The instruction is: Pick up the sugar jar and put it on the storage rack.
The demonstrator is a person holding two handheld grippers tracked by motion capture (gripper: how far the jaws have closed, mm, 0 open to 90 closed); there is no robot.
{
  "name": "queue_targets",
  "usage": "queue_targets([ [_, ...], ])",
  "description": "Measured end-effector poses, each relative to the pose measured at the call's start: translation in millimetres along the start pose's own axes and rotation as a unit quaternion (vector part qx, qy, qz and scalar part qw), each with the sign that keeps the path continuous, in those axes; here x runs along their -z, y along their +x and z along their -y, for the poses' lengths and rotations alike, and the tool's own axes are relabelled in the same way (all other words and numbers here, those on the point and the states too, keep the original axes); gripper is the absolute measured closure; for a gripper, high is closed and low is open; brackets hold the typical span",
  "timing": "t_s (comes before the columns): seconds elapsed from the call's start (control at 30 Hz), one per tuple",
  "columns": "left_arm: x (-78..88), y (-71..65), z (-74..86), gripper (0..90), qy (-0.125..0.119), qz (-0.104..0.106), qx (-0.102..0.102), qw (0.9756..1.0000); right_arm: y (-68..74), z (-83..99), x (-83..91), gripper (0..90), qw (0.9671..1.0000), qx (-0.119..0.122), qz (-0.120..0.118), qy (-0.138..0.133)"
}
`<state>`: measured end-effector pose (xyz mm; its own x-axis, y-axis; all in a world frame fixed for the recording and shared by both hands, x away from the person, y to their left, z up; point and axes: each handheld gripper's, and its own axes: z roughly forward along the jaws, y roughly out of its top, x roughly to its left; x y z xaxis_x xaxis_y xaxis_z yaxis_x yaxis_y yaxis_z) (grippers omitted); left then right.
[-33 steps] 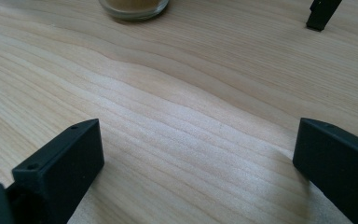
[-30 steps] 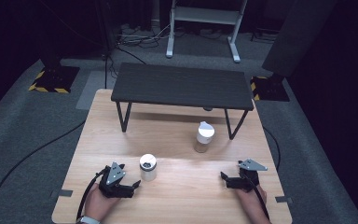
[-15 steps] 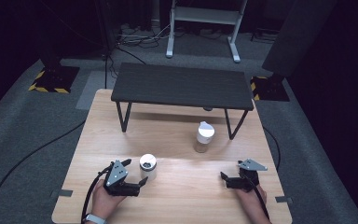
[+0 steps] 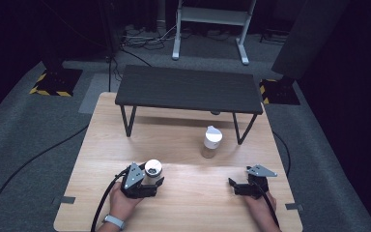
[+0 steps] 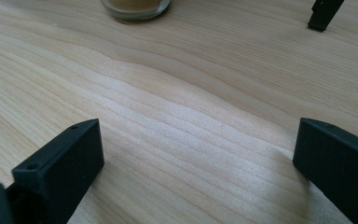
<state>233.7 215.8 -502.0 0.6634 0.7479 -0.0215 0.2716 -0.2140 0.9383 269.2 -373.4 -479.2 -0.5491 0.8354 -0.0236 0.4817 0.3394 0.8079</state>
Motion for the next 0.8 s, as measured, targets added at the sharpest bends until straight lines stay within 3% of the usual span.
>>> queue_targets([
  [0.03, -0.7, -1.7, 1.5, 30.4, -0.001, -0.005, -0.004, 1.0, 0.0, 0.0, 0.0, 1.4, 1.0, 0.0, 0.0, 0.0],
  [0.37, -1.3, -2.8, 4.7, 30.9, -0.007, -0.007, -0.006, 0.9999, -0.1, 0.0, 0.0, 1.5, 1.0, 0.0, 0.0, 0.0],
  [0.57, -3.2, -6.6, -6.4, 31.0, 0.007, -0.012, 0.007, 0.9999, -0.1, 0.0, 0.0, 1.5, 1.0, 0.0, 0.0, 0.0],
  [0.7, -4.4, -9.7, -15.5, 31.0, -0.002, -0.01, 0.017, 0.9998, -0.1, 0.0, 0.0, 1.5, 1.0, 0.0, 0.0, 0.0],
  [0.8, -6.4, -15.5, -27.2, 31.0, -0.01, -0.025, 0.016, 0.9995, -0.1, 0.0, 0.0, 1.5, 1.0, 0.0, 0.0, 0.0],
])
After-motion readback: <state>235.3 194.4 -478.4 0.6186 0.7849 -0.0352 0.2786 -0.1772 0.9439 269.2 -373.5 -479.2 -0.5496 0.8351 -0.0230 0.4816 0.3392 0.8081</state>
